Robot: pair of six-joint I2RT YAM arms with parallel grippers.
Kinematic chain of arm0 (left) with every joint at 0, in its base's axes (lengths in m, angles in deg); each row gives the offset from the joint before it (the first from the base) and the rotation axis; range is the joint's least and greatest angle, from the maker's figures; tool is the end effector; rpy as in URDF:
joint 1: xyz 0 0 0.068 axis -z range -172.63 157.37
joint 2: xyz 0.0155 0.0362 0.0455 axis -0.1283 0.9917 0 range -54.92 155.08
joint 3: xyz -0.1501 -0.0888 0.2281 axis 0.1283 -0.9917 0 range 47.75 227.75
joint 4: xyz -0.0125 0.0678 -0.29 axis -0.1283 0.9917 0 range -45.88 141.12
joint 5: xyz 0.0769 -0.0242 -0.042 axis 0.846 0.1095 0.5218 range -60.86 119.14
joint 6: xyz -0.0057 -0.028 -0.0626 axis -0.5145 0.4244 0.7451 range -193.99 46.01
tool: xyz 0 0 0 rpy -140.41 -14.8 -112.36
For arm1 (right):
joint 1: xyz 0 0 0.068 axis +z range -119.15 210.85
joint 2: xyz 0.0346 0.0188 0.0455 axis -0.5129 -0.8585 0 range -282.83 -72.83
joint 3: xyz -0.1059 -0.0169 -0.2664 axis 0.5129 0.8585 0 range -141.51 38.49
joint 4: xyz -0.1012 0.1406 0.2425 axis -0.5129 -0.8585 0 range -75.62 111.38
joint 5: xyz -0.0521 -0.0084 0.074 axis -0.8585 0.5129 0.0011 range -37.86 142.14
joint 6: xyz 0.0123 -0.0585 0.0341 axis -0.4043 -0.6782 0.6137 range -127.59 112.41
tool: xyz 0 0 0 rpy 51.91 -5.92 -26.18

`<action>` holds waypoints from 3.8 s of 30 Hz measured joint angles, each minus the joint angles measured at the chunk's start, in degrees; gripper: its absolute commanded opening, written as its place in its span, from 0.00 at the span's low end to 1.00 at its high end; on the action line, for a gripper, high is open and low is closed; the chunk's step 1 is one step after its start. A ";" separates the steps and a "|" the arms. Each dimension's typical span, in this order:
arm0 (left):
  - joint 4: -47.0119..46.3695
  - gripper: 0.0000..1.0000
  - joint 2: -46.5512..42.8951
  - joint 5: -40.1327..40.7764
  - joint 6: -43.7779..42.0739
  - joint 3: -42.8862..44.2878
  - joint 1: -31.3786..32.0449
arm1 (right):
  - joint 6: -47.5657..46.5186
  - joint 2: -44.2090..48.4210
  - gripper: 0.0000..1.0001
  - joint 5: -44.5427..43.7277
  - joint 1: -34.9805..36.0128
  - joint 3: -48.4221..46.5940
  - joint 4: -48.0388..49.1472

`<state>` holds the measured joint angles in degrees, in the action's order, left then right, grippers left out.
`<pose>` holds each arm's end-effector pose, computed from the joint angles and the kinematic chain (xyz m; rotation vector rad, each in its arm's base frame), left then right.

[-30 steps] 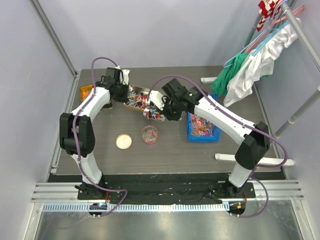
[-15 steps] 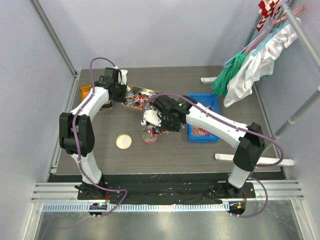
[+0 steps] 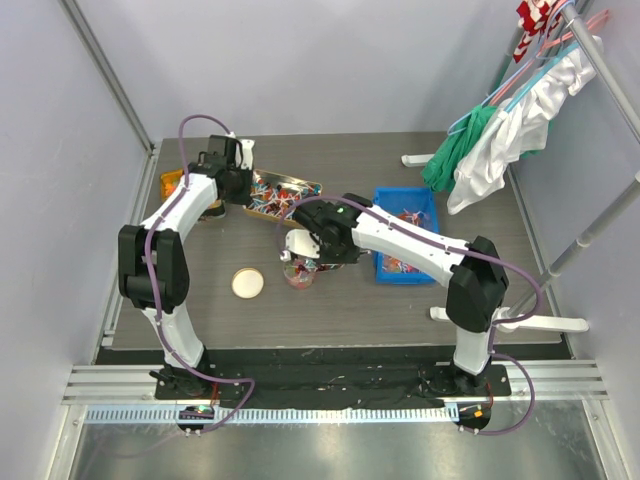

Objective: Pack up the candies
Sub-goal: Place the fake candies in the packing bottle, then move the packing bottle to the center of the board, then adjust the fake candies in the packing bottle.

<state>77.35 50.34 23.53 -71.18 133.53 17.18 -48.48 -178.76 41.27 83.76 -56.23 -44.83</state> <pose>0.4516 -0.0835 0.2415 0.1935 2.4897 -0.2142 0.2584 0.3242 0.2598 -2.0925 1.9998 -0.2407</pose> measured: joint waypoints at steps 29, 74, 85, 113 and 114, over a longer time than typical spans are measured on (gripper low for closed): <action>0.00 0.00 0.02 0.00 0.00 0.00 -0.13 | -2.60 -3.72 0.01 -3.91 2.67 -5.66 -5.40; 0.00 0.00 0.02 -0.42 0.07 0.00 -0.17 | -2.29 -3.06 0.01 5.53 -0.90 -0.31 5.05; 0.00 0.00 0.02 -0.44 0.07 0.00 -0.17 | -0.59 -0.39 0.01 8.04 -1.18 -0.09 7.06; 0.00 0.00 0.04 -0.44 0.07 0.00 -0.17 | 1.22 6.49 0.01 13.92 -1.27 12.44 12.72; 0.00 0.00 0.04 -0.44 0.07 0.00 -0.17 | 1.25 6.78 0.01 13.92 -1.27 12.44 12.72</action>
<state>77.35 50.38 23.10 -71.12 133.53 17.00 -47.23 -171.99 55.19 82.49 -43.79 -32.11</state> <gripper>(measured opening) 0.027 0.090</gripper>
